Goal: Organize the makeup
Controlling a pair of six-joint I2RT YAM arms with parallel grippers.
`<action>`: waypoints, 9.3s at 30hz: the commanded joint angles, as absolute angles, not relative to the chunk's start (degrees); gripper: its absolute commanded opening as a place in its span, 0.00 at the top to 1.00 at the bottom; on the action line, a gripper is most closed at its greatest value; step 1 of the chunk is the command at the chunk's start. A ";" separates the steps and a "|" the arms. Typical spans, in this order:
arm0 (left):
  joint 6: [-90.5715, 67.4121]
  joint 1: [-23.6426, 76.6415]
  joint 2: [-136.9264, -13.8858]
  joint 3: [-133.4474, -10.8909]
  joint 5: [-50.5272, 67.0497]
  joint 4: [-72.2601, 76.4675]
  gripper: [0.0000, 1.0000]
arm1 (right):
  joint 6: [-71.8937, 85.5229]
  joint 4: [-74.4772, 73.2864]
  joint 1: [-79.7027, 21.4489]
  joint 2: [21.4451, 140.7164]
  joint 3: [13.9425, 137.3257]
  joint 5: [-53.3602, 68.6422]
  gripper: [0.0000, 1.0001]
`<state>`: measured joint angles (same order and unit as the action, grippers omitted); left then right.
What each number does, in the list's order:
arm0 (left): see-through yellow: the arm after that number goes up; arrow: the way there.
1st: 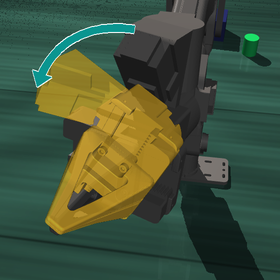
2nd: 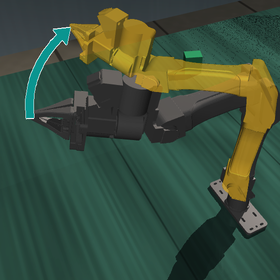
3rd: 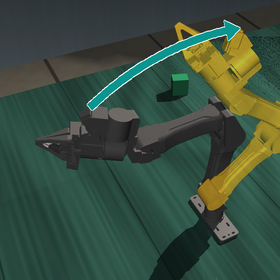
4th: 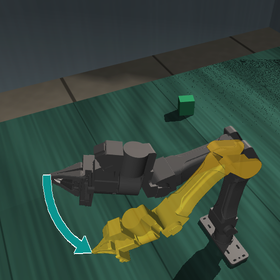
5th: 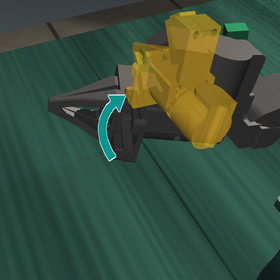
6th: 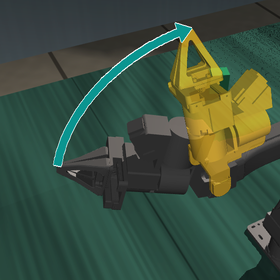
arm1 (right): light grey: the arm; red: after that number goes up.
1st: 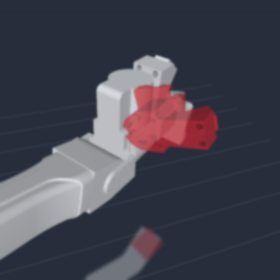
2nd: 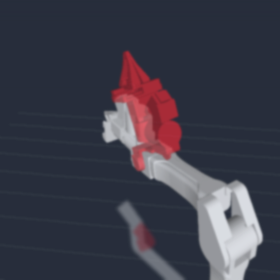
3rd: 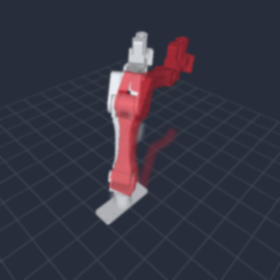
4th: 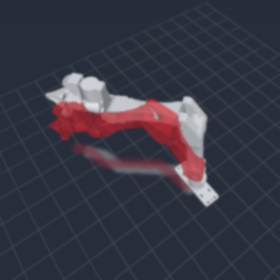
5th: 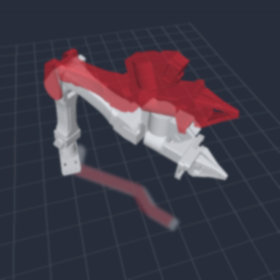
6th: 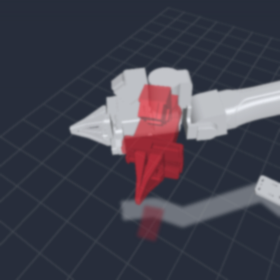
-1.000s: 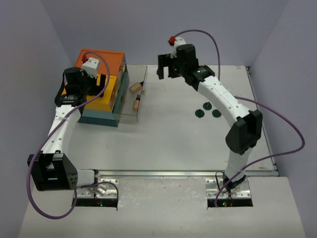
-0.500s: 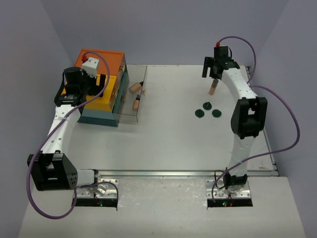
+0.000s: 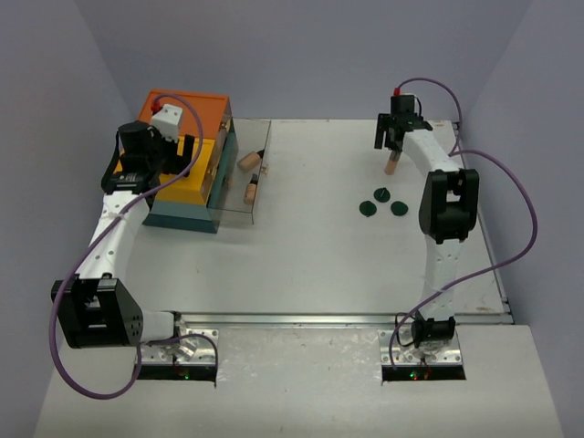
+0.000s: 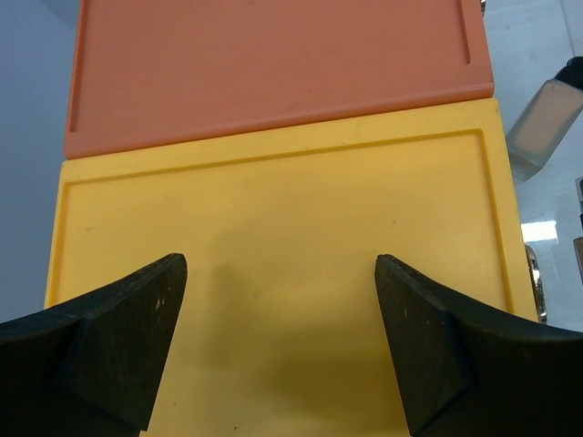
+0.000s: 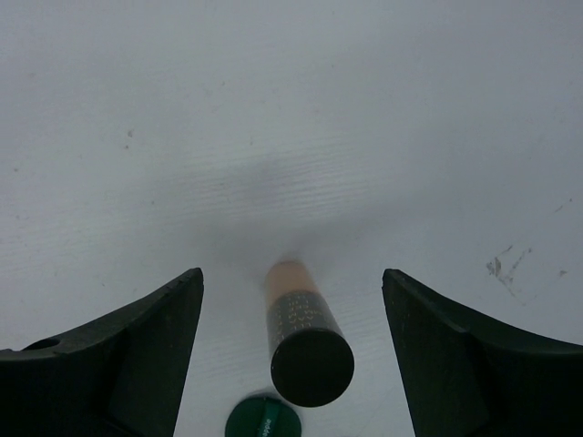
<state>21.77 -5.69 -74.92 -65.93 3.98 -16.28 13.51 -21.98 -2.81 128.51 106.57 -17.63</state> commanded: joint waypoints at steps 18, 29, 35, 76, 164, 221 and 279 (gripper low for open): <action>21.69 -6.26 -77.96 -66.53 4.56 -15.39 0.16 | 11.85 -14.20 -2.64 126.22 100.96 -19.25 0.51; 22.24 -6.24 -78.49 -66.18 3.60 -14.85 0.16 | 9.32 -8.91 -2.70 121.82 95.83 -19.45 1.00; 22.85 -6.33 -77.42 -66.75 3.59 -15.76 0.15 | 7.25 -5.67 -6.89 109.22 87.20 -18.27 1.00; 26.43 -6.91 -69.96 -60.73 0.26 -16.84 0.08 | 28.83 -13.29 -45.79 129.45 118.50 13.48 1.00; 20.62 -30.41 -88.40 -75.28 24.55 -22.94 0.05 | 63.24 17.27 -34.49 138.32 108.16 27.83 0.55; 20.48 -30.23 -80.97 -64.34 30.32 -20.83 0.08 | 86.50 33.00 -37.03 155.83 110.96 19.62 0.43; 20.15 -28.65 -80.33 -63.88 27.19 -20.48 0.08 | 59.51 23.64 -23.64 121.26 73.07 27.45 0.40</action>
